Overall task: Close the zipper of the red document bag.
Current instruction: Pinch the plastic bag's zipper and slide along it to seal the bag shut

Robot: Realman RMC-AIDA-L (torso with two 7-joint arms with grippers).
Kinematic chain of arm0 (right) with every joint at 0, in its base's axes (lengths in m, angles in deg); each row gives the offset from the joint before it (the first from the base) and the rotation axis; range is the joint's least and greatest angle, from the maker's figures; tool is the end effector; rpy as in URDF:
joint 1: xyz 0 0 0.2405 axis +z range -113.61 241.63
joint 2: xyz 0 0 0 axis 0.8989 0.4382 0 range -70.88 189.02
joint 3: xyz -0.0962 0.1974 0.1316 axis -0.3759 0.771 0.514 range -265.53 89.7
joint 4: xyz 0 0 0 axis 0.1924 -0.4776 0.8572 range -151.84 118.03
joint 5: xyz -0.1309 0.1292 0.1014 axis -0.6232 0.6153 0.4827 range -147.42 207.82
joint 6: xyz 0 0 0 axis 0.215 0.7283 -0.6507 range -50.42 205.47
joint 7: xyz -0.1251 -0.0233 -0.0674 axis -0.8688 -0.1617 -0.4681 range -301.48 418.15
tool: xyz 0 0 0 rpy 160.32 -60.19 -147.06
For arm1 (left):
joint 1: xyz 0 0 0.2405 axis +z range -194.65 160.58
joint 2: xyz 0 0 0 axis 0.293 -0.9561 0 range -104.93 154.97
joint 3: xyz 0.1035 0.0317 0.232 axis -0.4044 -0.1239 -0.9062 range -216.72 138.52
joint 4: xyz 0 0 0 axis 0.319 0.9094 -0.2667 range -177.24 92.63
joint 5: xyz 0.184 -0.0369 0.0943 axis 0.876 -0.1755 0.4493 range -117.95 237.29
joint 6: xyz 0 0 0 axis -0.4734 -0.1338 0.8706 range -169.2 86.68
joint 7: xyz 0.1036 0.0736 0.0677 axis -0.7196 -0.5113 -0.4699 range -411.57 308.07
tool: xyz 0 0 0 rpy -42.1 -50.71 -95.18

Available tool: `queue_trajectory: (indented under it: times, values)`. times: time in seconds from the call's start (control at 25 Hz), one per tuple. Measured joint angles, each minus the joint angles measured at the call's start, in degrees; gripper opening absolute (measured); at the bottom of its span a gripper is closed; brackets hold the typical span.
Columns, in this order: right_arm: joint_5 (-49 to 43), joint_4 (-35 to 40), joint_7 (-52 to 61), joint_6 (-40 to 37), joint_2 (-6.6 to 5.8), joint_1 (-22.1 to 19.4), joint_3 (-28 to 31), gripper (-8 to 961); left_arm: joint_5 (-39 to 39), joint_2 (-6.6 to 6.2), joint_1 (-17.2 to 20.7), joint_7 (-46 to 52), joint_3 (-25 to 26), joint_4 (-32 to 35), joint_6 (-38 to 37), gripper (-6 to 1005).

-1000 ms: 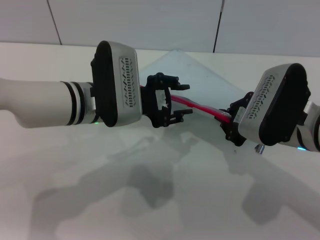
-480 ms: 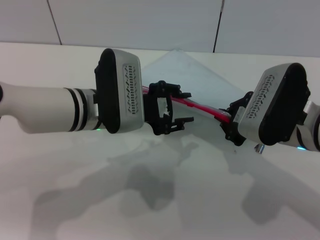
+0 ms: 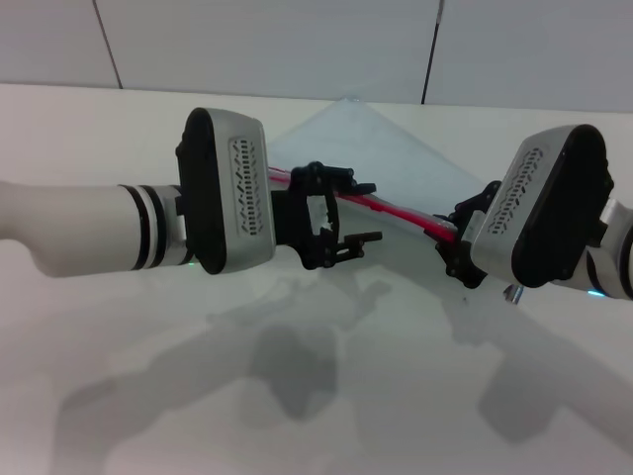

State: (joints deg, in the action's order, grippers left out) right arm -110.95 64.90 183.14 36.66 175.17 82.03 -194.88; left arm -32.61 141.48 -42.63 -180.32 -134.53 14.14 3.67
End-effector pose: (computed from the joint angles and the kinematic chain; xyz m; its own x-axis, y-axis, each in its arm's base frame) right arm 0.1736 0.3453 -0.0548 0.9935 -0.0576 0.0981 0.0119 -0.8049 -0.5933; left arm -0.1840 0.3669 -0.0617 0.9162 -0.3994 0.0333 -0.3212 -0.7814 -0.5351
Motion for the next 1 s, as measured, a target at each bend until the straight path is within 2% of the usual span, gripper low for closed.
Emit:
queue_trajectory:
  times: [0.64,1.0]
  values:
    - [0.1,-0.1,0.0,0.2,0.0,0.3,0.0,51,-1.2,0.04,-0.5,-2.9,0.0,-1.6,0.0,527]
    - [2.1,-0.1,-0.6,0.2,-0.09,0.4,0.0,50,-6.2,0.21,-1.4,-8.5,-0.7,-4.5,-0.7,526]
